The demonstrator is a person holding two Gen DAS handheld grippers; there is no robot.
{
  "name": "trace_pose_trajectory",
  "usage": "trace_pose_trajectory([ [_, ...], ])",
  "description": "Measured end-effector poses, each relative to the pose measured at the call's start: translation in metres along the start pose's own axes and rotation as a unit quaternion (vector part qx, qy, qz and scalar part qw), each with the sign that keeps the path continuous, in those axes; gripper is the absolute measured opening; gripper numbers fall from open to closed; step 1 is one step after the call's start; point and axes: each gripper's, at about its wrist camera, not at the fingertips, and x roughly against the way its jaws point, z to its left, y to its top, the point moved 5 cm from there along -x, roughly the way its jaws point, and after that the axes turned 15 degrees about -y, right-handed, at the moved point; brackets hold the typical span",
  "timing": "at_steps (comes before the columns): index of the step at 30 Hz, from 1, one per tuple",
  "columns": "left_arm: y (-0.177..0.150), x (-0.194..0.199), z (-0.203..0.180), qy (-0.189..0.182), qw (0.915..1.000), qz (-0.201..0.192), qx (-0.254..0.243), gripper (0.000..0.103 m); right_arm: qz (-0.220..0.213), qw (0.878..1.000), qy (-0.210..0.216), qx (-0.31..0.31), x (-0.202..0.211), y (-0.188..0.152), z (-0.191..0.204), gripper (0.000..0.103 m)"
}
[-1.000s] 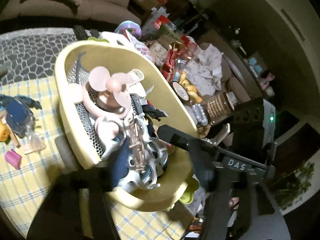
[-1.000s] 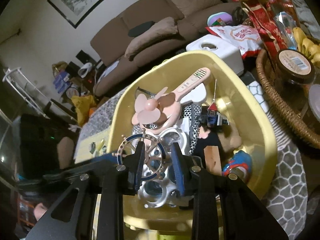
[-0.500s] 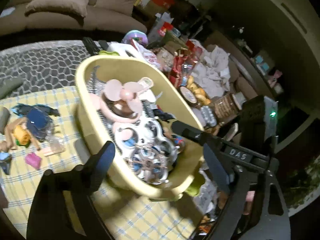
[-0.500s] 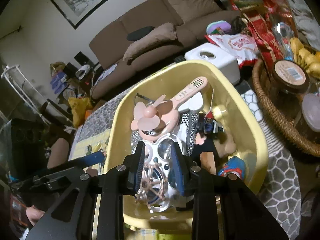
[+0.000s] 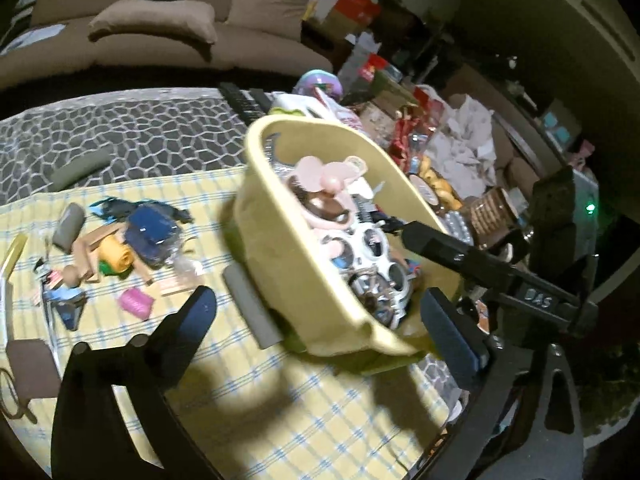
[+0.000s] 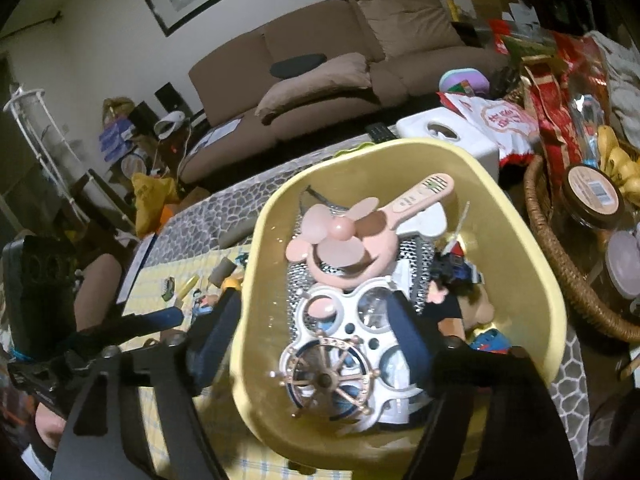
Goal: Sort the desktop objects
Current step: 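Carry the ship's wheel over the yellow basket and open the right gripper, then move both grippers back over the scattered objects on the table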
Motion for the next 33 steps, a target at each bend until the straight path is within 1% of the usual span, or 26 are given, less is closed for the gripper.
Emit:
trace_pose_trajectory([
  [2,-0.001,0.006,0.003,0.005,1.0000,-0.002,0.000,0.103,0.000,1.000,0.001,0.002,-0.001,0.001,0.005,0.084],
  [5,-0.003,0.020,0.010,0.019,0.9998,-0.006,-0.003,0.103,0.000,1.000,0.004,0.004,-0.001,0.002,0.015,0.095],
  [6,-0.003,0.024,0.011,0.024,0.9997,-0.006,-0.004,0.103,-0.001,1.000,0.005,0.005,-0.002,0.002,0.018,0.102],
  [14,-0.011,0.066,0.033,0.082,0.9964,-0.016,-0.011,0.103,-0.008,0.999,0.007,0.036,-0.002,0.004,0.059,0.103],
  [21,-0.023,0.104,0.065,0.133,0.9909,-0.023,-0.003,0.103,-0.014,0.998,0.011,0.060,-0.005,0.004,0.097,0.102],
  [25,-0.034,0.126,0.090,0.156,0.9873,-0.029,0.011,0.103,-0.020,0.997,0.012,0.078,-0.009,0.003,0.121,0.103],
  [28,-0.041,0.141,0.108,0.170,0.9845,-0.034,0.026,0.103,-0.023,0.996,0.002,0.086,-0.015,0.003,0.133,0.103],
  [30,-0.046,0.149,0.120,0.177,0.9828,-0.038,0.034,0.103,-0.013,0.996,0.002,0.088,-0.023,0.001,0.142,0.103],
  [33,-0.052,0.161,0.137,0.188,0.9801,-0.044,0.047,0.103,0.000,0.996,0.017,0.082,-0.033,-0.002,0.150,0.103],
])
